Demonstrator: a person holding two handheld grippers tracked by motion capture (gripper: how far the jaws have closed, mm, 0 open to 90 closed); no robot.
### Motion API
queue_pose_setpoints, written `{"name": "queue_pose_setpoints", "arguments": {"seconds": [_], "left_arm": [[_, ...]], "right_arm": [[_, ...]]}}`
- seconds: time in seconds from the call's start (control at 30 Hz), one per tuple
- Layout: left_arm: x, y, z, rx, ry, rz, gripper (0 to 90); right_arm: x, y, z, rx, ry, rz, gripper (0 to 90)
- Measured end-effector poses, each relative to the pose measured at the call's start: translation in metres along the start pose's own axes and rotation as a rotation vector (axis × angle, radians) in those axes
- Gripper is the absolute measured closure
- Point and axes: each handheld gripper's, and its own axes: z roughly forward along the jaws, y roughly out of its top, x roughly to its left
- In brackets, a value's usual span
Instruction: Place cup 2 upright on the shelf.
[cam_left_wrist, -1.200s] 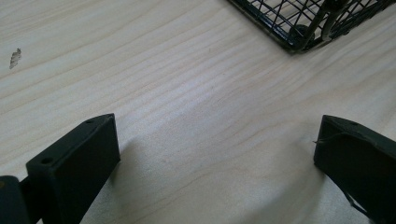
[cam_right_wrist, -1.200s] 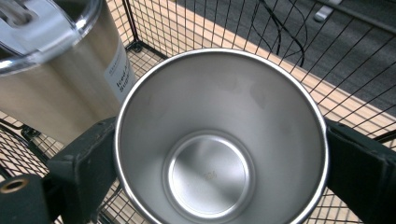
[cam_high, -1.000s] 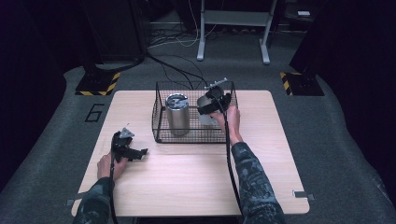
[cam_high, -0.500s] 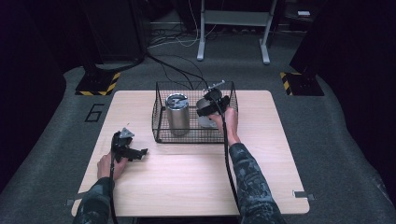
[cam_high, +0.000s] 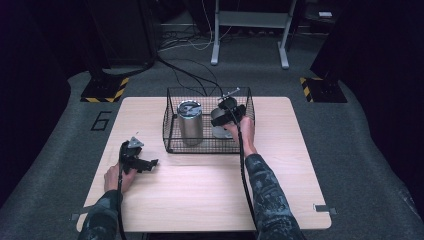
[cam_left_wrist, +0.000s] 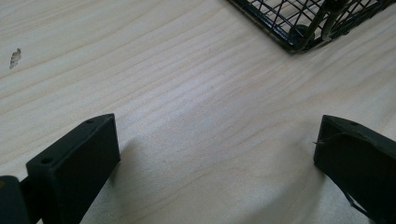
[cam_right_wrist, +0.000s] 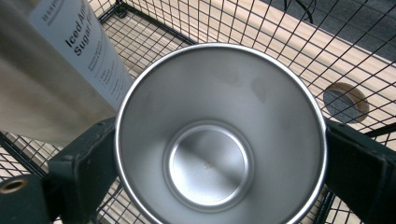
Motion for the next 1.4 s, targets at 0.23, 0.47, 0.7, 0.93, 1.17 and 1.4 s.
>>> {"name": "queue_pose_setpoints", "arguments": {"seconds": [0.23,0.47,0.7,0.93,1.17,1.4], "left_arm": [[0.000,0.000,0.000,0.000,0.000,0.000,0.0],[0.000,0.000,0.000,0.000,0.000,0.000,0.0],[0.000,0.000,0.000,0.000,0.000,0.000,0.0],[0.000,0.000,0.000,0.000,0.000,0.000,0.0],[0.001,0.000,-0.001,0.010,-0.005,0.003,0.0],[0.001,0.000,-0.001,0.010,-0.005,0.002,0.0]], "right_arm": [[0.001,-0.001,0.004,0.009,0.002,-0.008,5.4],[0.001,-0.002,0.005,0.016,0.003,0.003,5.3],[-0.002,-0.005,0.004,0.017,0.013,0.032,4.9],[-0.001,-0.005,0.002,0.034,0.014,0.042,1.9],[0.001,-0.003,-0.010,0.014,0.001,0.037,0.0],[0.007,0.000,-0.039,-0.043,0.012,-0.011,0.0]]}}
